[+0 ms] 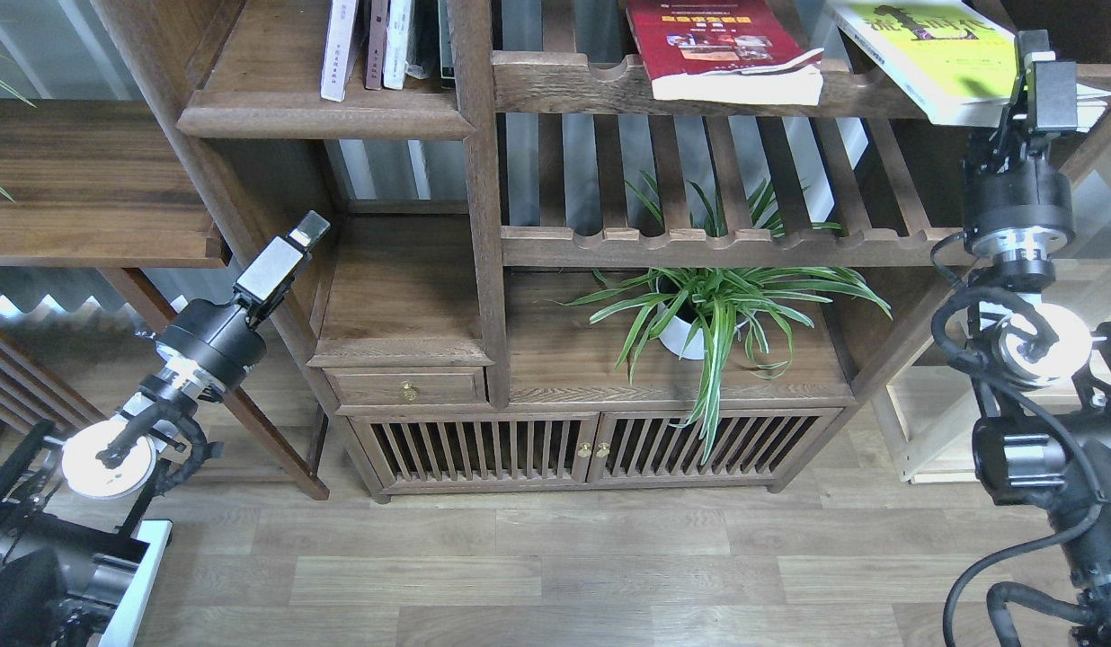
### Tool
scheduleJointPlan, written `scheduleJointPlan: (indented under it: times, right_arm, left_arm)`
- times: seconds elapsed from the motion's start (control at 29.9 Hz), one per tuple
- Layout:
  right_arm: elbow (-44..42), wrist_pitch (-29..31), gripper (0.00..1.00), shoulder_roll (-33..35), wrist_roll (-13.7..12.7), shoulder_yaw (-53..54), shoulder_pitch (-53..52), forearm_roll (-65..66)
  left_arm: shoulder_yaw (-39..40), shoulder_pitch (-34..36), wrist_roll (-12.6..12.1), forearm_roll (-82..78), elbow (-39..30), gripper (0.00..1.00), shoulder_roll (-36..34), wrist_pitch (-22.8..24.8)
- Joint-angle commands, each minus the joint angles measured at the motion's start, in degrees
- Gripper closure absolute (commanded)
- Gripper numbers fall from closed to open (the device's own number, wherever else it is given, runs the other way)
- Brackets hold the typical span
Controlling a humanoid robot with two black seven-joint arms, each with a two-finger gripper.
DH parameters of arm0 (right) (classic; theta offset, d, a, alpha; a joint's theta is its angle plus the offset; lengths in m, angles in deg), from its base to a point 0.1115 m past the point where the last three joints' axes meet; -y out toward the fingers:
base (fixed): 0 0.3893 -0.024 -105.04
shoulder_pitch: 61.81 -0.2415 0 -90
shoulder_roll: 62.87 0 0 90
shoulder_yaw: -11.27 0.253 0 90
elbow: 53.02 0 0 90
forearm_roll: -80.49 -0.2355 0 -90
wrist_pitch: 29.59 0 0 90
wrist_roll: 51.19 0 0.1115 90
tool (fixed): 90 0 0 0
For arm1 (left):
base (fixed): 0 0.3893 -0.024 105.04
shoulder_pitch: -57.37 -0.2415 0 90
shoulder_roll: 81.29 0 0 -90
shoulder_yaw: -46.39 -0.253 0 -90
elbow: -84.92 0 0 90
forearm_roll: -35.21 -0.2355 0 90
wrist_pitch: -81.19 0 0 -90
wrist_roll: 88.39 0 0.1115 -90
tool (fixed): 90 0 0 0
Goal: Organize books on shelf
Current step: 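Reach the right gripper up to the yellow book on the top shelf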
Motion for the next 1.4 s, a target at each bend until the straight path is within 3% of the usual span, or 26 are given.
scheduleJointPlan:
  times: [0.0, 0.1, 0.4, 0.8, 1.14, 1.37]
  right_arm:
    - [-0.5, -0.01, 0.02, 0.07, 0.0, -0.04, -0.4, 0.05]
    - [-0.94, -0.01, 0.05, 0.07, -0.09, 0.05, -0.84, 0.14]
    - [-1.38, 0.26, 0.41, 0.25, 0.0, -0.04, -0.84, 0.14]
    - [-1.91, 0.08, 0.72, 0.78, -0.18, -2.41, -0.58, 1.98]
    - [-1.91, 0.52, 0.88, 2.71, -0.26, -2.5, 0.83, 3.57]
    - [-1.91, 3.93, 0.91, 3.59, -0.35, -2.5, 4.6, 3.57]
  left_arm:
    - [-0.08, 0.01, 0.0, 0.01, -0.09, 0.01, 0.05, 0.0]
    - [-0.08, 0.1, 0.0, 0.01, -0.09, 0.01, 0.05, 0.0]
    - [0.0, 0.01, 0.0, 0.01, -0.09, 0.01, -0.04, 0.0]
    - [0.18, 0.1, 0.09, 0.8, -0.09, 0.01, -0.13, 0.0]
    - [0.09, 0.1, 0.09, 1.07, 0.0, 0.01, -0.13, 0.0]
    - [0.09, 0.1, 0.09, 1.15, 0.0, 0.01, -0.13, 0.0]
